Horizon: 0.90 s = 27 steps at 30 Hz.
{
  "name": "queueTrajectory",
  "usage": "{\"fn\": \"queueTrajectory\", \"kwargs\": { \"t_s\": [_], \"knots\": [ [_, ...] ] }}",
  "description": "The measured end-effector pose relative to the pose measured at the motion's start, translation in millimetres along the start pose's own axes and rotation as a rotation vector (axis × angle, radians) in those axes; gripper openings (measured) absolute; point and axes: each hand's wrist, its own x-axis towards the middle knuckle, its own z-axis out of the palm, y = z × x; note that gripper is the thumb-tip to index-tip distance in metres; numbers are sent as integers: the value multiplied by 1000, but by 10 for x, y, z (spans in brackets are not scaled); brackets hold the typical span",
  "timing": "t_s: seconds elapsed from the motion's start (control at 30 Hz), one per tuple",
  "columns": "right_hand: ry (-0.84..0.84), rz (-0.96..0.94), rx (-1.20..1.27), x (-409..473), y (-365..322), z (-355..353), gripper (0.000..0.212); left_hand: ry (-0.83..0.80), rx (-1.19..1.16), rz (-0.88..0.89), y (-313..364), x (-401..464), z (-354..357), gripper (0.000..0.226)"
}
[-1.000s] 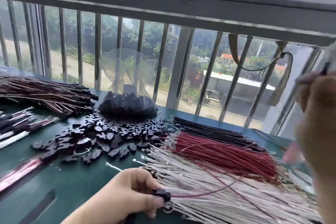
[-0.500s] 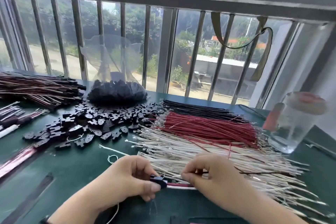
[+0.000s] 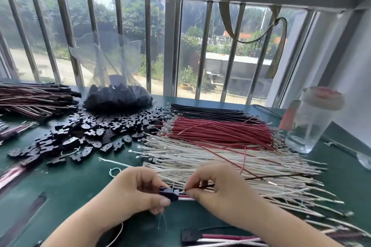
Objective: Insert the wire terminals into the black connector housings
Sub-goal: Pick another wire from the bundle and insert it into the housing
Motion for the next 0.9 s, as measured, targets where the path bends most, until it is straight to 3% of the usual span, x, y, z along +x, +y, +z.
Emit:
{"fn": "queueTrajectory", "kwargs": {
  "t_s": [0.27, 0.6, 0.8, 0.9],
  "knots": [
    [-88, 59, 0, 19, -4, -52, 10, 77, 88, 3, 37, 7, 24, 33],
    [6, 28, -79, -13, -34, 8, 6, 74, 45, -30, 93, -34, 93, 14],
    [98, -68, -107, -50, -55, 71, 5, 118, 12, 16, 153, -37, 126, 9],
    [27, -143, -101, -58, -76, 16, 6, 98, -47, 12, 168, -50, 118, 12]
  ]
}}
